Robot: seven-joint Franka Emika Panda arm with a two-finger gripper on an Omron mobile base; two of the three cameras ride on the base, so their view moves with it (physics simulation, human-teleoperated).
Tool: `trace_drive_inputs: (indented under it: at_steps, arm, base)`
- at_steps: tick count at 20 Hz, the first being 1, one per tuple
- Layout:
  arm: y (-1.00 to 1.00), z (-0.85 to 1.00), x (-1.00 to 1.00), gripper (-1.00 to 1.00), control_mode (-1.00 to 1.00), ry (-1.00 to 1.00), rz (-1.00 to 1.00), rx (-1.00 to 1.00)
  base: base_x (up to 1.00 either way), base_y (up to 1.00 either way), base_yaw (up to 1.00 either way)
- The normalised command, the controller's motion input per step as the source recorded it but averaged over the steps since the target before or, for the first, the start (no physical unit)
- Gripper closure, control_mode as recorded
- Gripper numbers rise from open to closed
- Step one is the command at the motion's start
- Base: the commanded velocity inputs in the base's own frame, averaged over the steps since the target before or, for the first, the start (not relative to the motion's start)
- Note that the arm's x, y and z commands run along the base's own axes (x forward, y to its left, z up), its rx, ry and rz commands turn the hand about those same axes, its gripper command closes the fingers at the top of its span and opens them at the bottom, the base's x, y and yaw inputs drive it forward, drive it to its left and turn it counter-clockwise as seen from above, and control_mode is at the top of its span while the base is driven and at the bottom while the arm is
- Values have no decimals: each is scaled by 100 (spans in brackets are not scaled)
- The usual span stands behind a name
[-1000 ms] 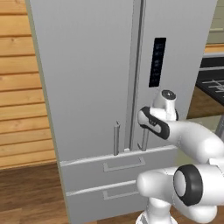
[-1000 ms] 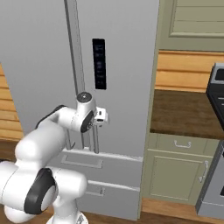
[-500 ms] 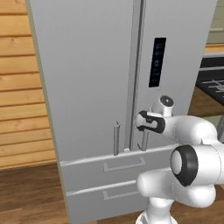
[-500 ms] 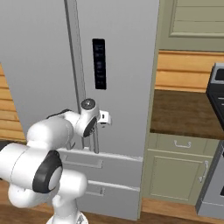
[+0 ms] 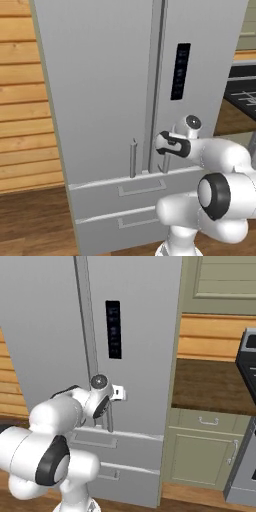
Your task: Take the strawberry from the fridge and place it on top of the pancake, located on the dining counter.
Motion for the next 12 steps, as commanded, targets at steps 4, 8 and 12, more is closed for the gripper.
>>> trace_drive_inputs:
  at_steps: [4, 8, 12]
  arm:
    - [-65, -4, -55, 100, -100, -15, 0, 2]
    - [-100, -6, -76, 100, -100, -17, 2, 1]
    - [-100, 0, -68, 100, -100, -5, 2, 0]
  base:
    - [0, 0, 0]
    - [0, 0, 0]
    - [0, 0, 0]
